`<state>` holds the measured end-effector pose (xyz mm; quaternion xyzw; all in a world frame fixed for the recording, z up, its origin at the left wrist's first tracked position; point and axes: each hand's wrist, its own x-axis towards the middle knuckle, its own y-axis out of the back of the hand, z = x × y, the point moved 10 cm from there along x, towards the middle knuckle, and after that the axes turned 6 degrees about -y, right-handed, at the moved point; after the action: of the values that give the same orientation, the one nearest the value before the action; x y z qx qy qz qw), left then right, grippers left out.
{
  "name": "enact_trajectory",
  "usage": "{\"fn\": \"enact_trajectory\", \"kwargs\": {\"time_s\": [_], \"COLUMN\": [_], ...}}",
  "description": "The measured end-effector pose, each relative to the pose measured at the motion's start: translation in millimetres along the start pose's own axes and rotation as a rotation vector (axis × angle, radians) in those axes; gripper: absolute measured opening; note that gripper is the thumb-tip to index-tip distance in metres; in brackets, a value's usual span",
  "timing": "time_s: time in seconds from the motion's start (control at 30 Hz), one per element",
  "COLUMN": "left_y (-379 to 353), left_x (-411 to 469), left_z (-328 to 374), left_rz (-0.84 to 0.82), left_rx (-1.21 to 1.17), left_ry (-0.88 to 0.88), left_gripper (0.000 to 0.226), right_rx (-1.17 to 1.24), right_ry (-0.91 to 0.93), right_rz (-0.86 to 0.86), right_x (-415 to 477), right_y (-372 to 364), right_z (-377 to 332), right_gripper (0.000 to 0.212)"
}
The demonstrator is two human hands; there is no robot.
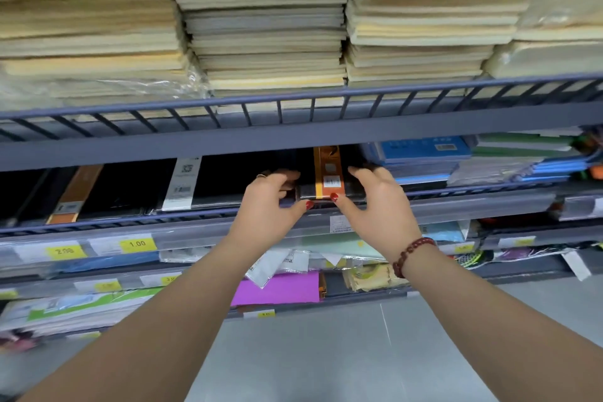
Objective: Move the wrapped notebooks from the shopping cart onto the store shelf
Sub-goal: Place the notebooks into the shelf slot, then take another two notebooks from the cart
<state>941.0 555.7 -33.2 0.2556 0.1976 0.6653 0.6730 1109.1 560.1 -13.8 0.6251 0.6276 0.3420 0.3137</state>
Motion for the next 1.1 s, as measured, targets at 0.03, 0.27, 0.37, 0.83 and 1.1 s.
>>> {"fn": "enact_trajectory", "kwargs": {"time_s": [0.03,0.27,0.37,0.83,1.1], "left_y": [6,87,135,421,537], "left_x": [-5,-78,-126,-364,-499], "left_z": [4,14,16,45,31], "left_rz": [-0.009,0.008,-0.004,0.217,0.328], "left_rx": [0.055,0.252,0.432,0.931,1.034], "left_ry": [-0.028,-0.003,0.028,0.255,0.366], "left_gripper": [0.049,0.041,0.046,0.043,0.037], "right_rx": [-0.015,-0.149,-0.245,-0.350,-0.341], "right_ry": [0.014,0.268,0.428,0.947,1.170], "right_rz": [0.016,-0.066,-0.125,-0.302,-0.292], "right_x": [-3,-58,-89,-229,-350], "right_y": [7,26,17,-27,-67], "right_z": [-6,-84,-133,-415,-571], "right_gripper": [0.055,0.053,0.053,0.055,0.050]}}
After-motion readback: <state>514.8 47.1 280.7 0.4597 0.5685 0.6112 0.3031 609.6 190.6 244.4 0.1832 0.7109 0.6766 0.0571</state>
